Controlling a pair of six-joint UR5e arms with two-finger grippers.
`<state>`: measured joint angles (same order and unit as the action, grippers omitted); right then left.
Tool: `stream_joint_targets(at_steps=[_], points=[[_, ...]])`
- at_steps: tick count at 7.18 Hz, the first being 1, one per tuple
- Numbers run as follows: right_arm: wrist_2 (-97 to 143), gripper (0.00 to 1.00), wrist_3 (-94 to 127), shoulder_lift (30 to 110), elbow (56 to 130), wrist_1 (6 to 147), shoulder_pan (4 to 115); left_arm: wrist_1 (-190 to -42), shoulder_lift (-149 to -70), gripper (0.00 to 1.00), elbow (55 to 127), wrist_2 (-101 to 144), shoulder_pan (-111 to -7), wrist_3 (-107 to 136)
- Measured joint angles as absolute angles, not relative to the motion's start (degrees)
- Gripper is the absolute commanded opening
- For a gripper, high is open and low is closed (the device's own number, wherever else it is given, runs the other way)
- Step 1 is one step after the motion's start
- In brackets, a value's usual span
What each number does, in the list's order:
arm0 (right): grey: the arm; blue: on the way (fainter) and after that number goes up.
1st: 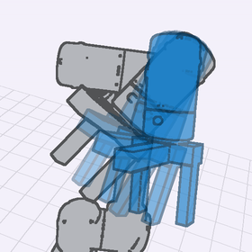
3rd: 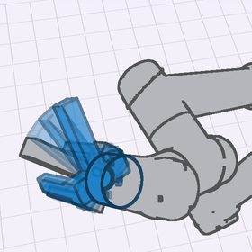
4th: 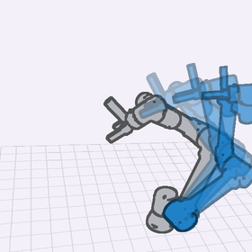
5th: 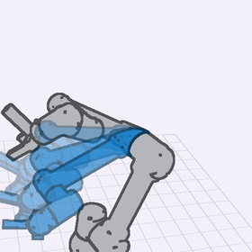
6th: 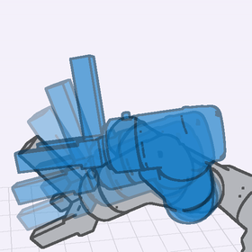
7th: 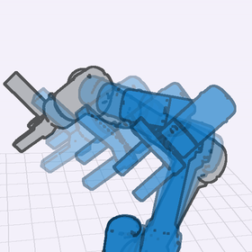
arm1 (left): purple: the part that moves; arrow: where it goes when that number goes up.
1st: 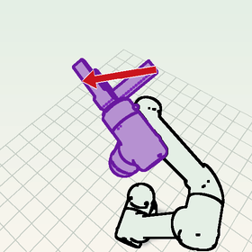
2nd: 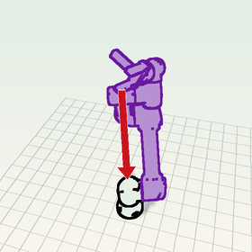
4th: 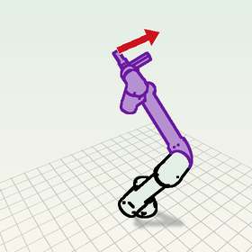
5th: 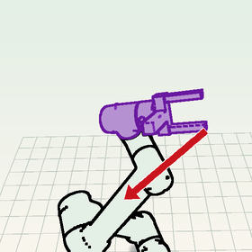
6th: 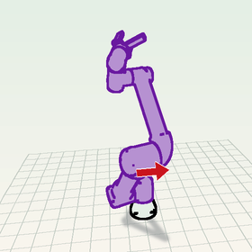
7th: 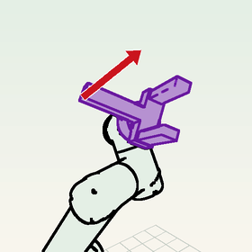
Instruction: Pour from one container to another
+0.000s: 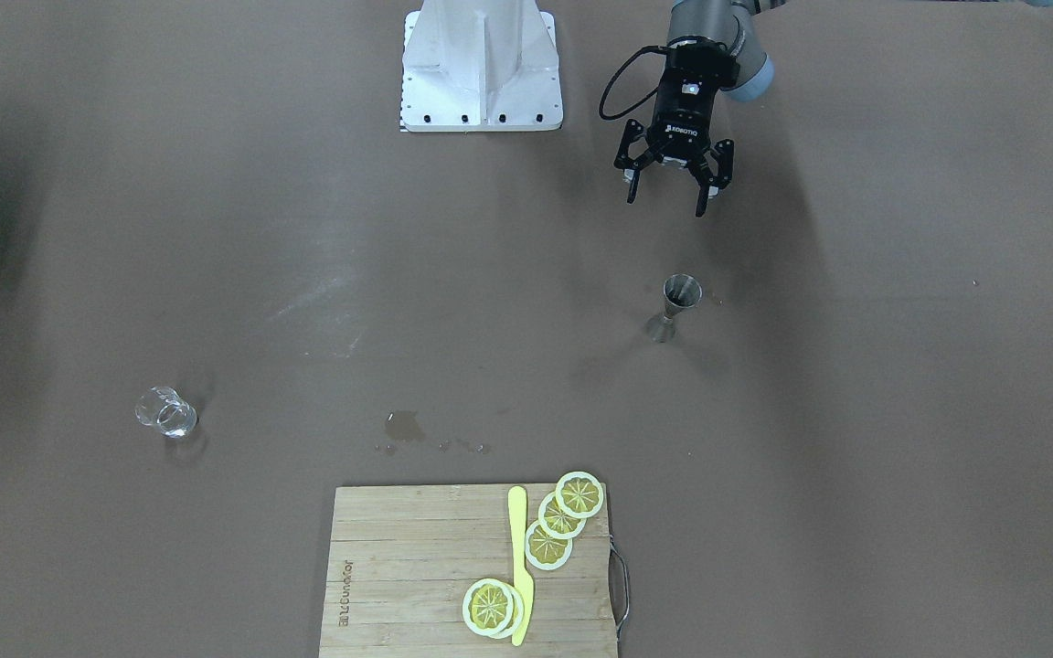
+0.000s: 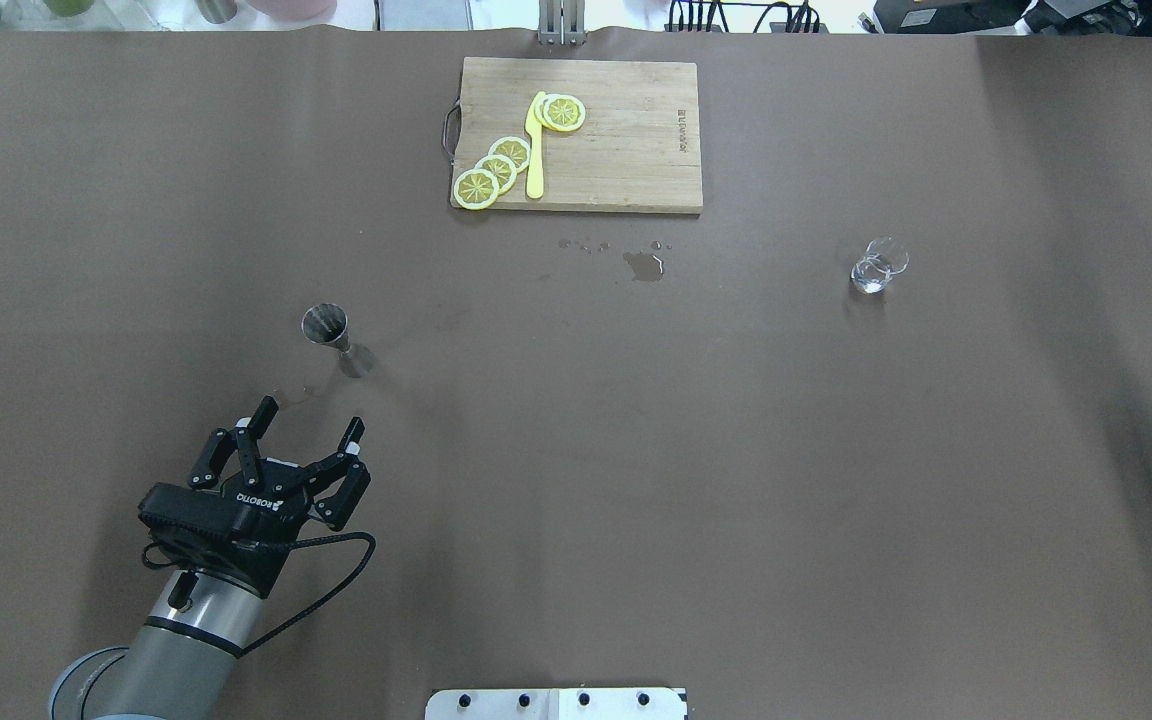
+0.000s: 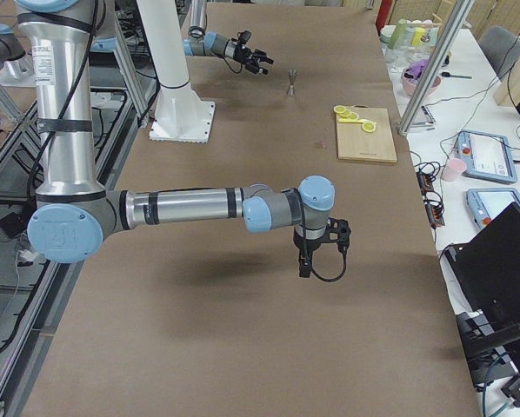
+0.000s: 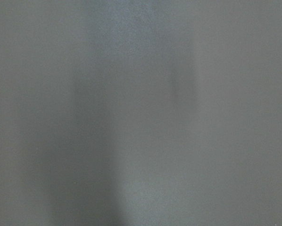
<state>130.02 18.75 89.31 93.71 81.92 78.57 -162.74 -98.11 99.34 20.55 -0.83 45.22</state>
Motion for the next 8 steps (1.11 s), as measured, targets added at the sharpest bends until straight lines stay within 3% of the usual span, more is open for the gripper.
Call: stream_joint_targets(at_steps=[3,8], points=[[130.3,1.00,18.8,89.3,93.6,81.0,78.6,-160.5,-99.0,0.95,103.7,21.3,-1.6,41.6],[130.3,1.00,18.8,89.2,93.6,80.9,78.6,-151.6,-105.4,0.95,104.9,25.0,-5.6,41.3]])
